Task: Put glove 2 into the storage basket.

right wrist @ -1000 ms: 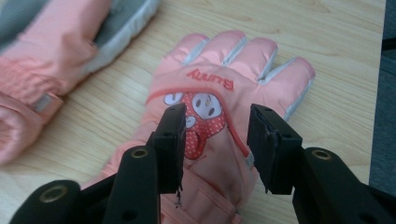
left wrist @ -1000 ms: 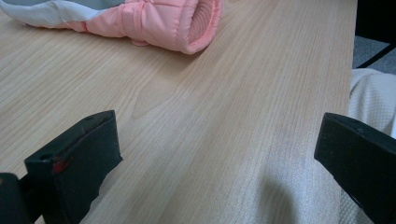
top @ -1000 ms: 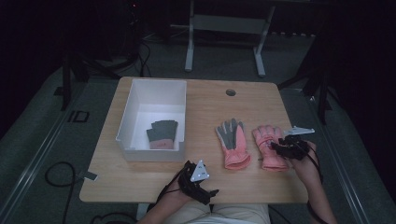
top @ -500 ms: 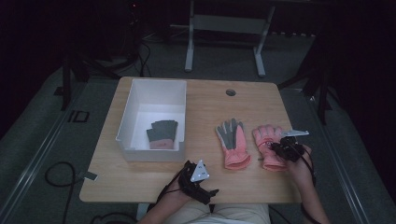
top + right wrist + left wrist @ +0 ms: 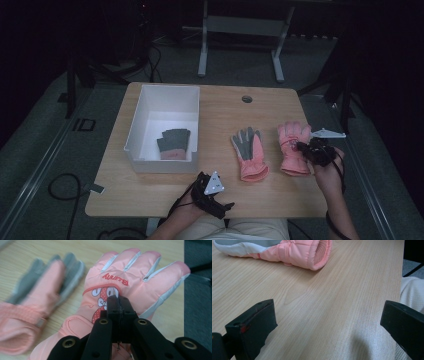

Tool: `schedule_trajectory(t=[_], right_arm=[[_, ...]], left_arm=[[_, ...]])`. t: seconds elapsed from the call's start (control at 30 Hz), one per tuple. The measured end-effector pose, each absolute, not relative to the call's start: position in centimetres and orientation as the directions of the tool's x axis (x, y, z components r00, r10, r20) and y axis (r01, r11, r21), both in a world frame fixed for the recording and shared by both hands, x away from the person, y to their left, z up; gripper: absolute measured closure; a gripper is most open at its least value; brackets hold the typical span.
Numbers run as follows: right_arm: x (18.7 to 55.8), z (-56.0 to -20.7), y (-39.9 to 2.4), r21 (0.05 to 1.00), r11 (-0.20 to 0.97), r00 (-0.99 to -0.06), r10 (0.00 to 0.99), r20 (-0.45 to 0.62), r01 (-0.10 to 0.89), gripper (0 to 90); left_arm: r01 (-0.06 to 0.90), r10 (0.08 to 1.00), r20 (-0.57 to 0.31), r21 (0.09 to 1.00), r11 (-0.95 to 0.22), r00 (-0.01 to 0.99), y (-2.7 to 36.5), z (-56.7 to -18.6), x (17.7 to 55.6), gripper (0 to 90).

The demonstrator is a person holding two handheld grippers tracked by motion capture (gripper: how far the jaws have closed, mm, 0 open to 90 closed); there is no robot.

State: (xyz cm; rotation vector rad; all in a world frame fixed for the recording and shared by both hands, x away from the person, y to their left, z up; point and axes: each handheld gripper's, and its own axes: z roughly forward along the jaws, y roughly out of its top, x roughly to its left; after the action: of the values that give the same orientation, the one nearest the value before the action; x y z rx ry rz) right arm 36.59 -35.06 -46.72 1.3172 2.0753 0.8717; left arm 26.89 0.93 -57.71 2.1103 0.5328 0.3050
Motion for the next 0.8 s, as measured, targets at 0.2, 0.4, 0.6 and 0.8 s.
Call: schedule_trajectory(t=[0.2,0.4,0.6,0.8], right_arm=[[36.4,-44.3,-33.8,0.776,0.339,-0.413,0.904,-0.112,0.531,89.3],[36.0,-42.9,-30.8,0.793,0.363,-0.48,0.871,-0.103,0.489,89.3],[36.1,-42.6,-27.7,0.792,0.377,-0.533,0.842,-0.078,0.479,89.3],[35.6,-42.8,-24.7,0.792,0.395,-0.57,0.818,-0.073,0.465,89.2]], left_arm=[[0.256,0.482,0.015,0.833,-0.491,0.876,0.9,-57.7,26.9,0.0],[0.257,0.483,0.014,0.832,-0.491,0.875,0.9,-57.7,26.9,0.0],[0.256,0.484,0.018,0.832,-0.493,0.875,0.9,-57.6,26.9,0.0],[0.255,0.485,0.019,0.833,-0.492,0.874,1.0,-57.6,26.9,0.0]])
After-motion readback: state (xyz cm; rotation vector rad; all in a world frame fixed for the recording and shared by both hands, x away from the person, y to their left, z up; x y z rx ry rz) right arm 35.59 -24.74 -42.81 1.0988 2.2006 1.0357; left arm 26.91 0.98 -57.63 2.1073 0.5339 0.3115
